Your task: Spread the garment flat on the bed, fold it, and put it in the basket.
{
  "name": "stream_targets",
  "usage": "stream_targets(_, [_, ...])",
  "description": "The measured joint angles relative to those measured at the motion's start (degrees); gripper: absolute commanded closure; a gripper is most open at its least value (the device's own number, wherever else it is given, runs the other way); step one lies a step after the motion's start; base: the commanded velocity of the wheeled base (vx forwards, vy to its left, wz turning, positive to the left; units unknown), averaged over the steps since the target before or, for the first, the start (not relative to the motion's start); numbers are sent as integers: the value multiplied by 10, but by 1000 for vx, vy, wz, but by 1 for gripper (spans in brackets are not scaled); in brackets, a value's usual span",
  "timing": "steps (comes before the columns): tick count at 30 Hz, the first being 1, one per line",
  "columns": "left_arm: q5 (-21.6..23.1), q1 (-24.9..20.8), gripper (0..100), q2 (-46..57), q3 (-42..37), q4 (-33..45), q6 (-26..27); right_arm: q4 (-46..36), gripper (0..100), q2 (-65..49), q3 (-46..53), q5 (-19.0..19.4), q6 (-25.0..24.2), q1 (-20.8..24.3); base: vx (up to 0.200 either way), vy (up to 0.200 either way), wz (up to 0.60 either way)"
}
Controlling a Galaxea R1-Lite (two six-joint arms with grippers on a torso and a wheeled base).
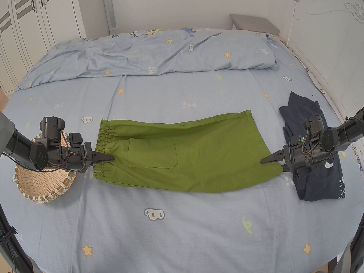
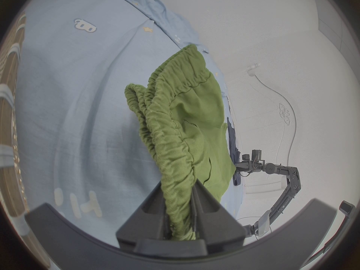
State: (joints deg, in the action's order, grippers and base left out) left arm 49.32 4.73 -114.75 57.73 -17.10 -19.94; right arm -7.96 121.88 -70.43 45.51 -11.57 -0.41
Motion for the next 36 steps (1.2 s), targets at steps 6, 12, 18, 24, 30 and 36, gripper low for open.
stream_targets(6, [0, 0, 100, 0, 0, 0, 0, -4, 100, 7, -6, 7, -3, -7, 0, 0, 0])
stream_targets(12, [0, 1, 100, -2, 2, 1, 0, -3, 100, 10, -10, 9, -2, -15, 0, 0, 0])
stream_targets(18, [0, 4, 100, -1, 3, 24, 0, -7, 100, -1, 5, 8, 1, -15, 0, 0, 0])
stream_targets(24, [0, 13, 100, 17, 4, 98, 21, -17, 100, -61, 69, 7, 18, -12, 0, 0, 0])
stream_targets(30, [0, 17, 100, 49, -27, 167, 94, -14, 100, -132, 202, 5, 55, -12, 0, 0, 0])
stream_targets(36, [0, 26, 100, 90, -95, 221, 170, 5, 100, -195, 345, 3, 93, -13, 0, 0, 0])
